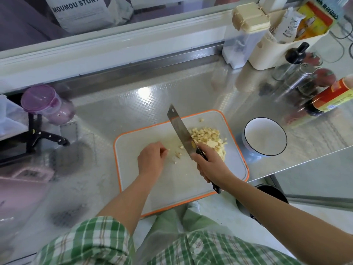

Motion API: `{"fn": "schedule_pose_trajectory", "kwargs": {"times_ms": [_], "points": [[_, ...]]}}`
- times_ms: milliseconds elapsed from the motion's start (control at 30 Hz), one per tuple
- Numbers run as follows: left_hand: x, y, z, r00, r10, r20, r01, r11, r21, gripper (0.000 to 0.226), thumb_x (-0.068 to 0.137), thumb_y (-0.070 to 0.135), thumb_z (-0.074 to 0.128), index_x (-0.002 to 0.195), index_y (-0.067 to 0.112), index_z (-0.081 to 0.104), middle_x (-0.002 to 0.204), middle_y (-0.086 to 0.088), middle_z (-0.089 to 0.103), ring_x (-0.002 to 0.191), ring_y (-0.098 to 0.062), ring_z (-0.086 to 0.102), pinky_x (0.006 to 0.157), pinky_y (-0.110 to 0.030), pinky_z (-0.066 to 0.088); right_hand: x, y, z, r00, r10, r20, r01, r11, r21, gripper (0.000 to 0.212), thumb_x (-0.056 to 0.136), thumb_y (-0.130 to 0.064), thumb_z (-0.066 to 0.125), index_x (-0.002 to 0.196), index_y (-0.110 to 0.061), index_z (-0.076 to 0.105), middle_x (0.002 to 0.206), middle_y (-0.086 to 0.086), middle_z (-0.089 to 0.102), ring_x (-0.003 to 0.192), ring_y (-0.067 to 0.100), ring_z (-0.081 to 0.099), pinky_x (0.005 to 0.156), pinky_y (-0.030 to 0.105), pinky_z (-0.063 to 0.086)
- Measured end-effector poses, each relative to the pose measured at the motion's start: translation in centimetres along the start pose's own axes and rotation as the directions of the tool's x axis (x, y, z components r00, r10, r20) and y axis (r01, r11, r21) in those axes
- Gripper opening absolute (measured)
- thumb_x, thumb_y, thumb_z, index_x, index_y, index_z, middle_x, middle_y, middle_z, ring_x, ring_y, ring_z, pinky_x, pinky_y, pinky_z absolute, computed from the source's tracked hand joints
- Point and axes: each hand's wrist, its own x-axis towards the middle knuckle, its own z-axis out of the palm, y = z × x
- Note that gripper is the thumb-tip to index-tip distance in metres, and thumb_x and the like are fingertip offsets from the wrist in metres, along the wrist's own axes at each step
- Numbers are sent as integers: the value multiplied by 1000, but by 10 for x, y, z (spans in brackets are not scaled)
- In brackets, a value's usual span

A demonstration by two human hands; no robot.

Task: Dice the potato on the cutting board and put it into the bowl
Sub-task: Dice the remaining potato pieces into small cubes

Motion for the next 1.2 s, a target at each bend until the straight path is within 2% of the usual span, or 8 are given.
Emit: {"fn": "schedule_pose_trajectory", "kwargs": {"times_ms": [133, 267, 433, 567, 767, 867, 1033, 1200], "points": [[-10, -14, 2, 996, 75, 50, -79, 994, 71, 6, 85, 25, 67, 88, 20, 68, 88, -3, 65, 87, -25, 60, 67, -33, 47, -2, 0, 13, 1000, -3, 15, 4, 998, -69, 14, 97, -19, 48, 84, -12, 47, 55, 8, 45, 36, 15, 38, 36, 27, 37], [-16, -11, 2, 990, 143, 7, -143, 988, 65, 19, 80, 17, 71, 98, 20, 66, 91, -4, 60, 90, -25, 57, 68, -34, 48, -4, 0, 18, 999, 2, -41, -5, 997, -76, 18, 97, -19, 48, 88, -3, 46, 55, 11, 43, 36, 15, 38, 37, 28, 37], [-14, 0, 6, 939, 343, 13, -343, 937, 70, 24, 71, 8, 76, 90, 20, 67, 87, -4, 53, 83, -25, 57, 56, -32, 47, -4, 0, 13, 990, 17, -141, -19, 1000, -10, 22, 98, -21, 47, 85, -5, 41, 56, 14, 41, 39, 20, 37, 38, 28, 35], [-8, 12, 12, 907, 419, 44, -421, 899, 122, 22, 64, 8, 80, 76, 20, 66, 77, -5, 52, 70, -27, 57, 46, -32, 45, -8, 4, 8, 987, 24, -160, -30, 999, -34, 23, 97, -24, 49, 85, -6, 42, 55, 12, 43, 39, 21, 38, 37, 27, 36], [1, 17, 18, 925, 375, 58, -379, 904, 200, 14, 69, 9, 76, 70, 16, 64, 78, -7, 54, 75, -29, 58, 46, -34, 45, -11, 7, 8, 986, 57, -155, -58, 998, 0, 19, 98, -25, 48, 90, -7, 46, 56, 12, 44, 40, 18, 38, 38, 28, 37], [4, 13, 12, 933, 357, 43, -358, 916, 183, 10, 72, 11, 74, 74, 14, 65, 82, -8, 54, 81, -29, 58, 50, -36, 47, -9, 6, 9, 988, 52, -146, -53, 999, -4, 19, 98, -24, 48, 90, -7, 46, 56, 12, 44, 40, 18, 39, 38, 28, 38], [-2, -9, -1, 975, 220, -33, -212, 965, 156, 9, 71, 17, 73, 76, 17, 66, 81, -6, 58, 81, -28, 58, 55, -35, 47, -4, 0, 15, 993, 46, -108, -46, 999, 3, 20, 99, -23, 48, 95, -4, 47, 58, 13, 45, 41, 19, 40, 39, 30, 38], [-9, -18, 1, 990, 138, -10, -135, 979, 151, 4, 75, 19, 71, 78, 17, 69, 80, -5, 61, 82, -28, 60, 58, -36, 49, -2, -4, 21, 997, 28, -73, -28, 1000, -1, 22, 99, -21, 47, 92, -1, 43, 57, 14, 44, 39, 19, 39, 38, 29, 37]]}}
